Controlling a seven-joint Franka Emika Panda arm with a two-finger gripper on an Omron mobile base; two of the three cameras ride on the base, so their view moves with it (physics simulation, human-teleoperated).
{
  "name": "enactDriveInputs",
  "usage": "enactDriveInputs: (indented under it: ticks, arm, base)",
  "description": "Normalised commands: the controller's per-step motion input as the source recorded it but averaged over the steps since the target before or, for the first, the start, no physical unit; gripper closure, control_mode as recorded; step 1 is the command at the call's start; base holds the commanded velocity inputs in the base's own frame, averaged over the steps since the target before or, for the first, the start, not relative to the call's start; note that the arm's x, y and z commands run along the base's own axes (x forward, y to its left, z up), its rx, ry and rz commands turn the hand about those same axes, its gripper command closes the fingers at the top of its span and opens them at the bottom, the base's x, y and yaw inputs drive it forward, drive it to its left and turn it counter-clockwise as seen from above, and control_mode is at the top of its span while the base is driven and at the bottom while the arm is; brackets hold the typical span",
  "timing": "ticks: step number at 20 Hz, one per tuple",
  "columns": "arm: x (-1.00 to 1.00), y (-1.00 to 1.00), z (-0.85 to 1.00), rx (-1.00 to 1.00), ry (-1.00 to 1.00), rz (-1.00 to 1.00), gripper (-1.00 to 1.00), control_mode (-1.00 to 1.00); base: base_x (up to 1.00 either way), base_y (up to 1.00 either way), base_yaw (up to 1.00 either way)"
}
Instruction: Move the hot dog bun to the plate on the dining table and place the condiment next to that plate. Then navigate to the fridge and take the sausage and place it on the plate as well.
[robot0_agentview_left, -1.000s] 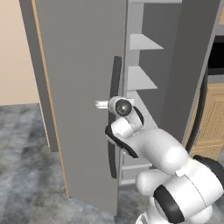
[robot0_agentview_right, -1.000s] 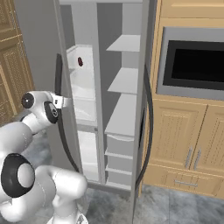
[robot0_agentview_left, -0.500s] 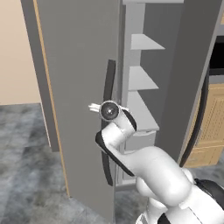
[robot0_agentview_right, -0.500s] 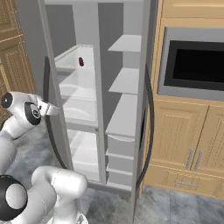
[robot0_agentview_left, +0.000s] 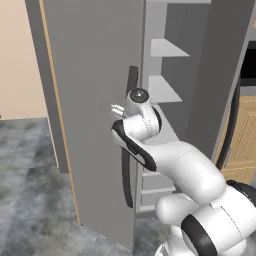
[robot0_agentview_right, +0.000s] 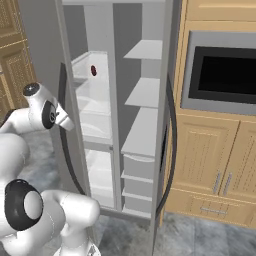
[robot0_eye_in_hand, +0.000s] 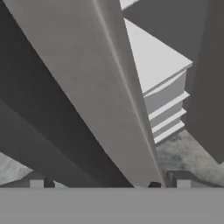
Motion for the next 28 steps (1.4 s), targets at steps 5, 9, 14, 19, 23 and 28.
enactDriveInputs:
  ticks: [5, 9, 14, 19, 23, 28]
  arm:
    - [-0.19, -0.03, -0.13, 0.21, -0.04, 0.0, -1.0, -1.0]
    - [0.01, 0.06, -0.05, 0.17, -0.04, 0.0, -1.0, -1.0]
    - [0.52, 0.15, -0.15, 0.13, -0.08, 0.0, -1.0, -1.0]
    - [-0.16, 0.21, 0.06, 0.02, -0.03, 0.0, -1.0, -1.0]
    - [-0.78, -0.26, 0.01, 0.1, -0.1, 0.0, -1.0, -1.0]
    - [-0.37, -0.6, 0.06, 0.16, -0.05, 0.0, -1.0, -1.0]
  base:
    - [0.0, 0.0, 0.0]
    - [0.0, 0.0, 0.0]
    - [0.0, 0.0, 0.0]
    - [0.0, 0.0, 0.0]
    - [0.0, 0.0, 0.0]
    - [0.0, 0.0, 0.0]
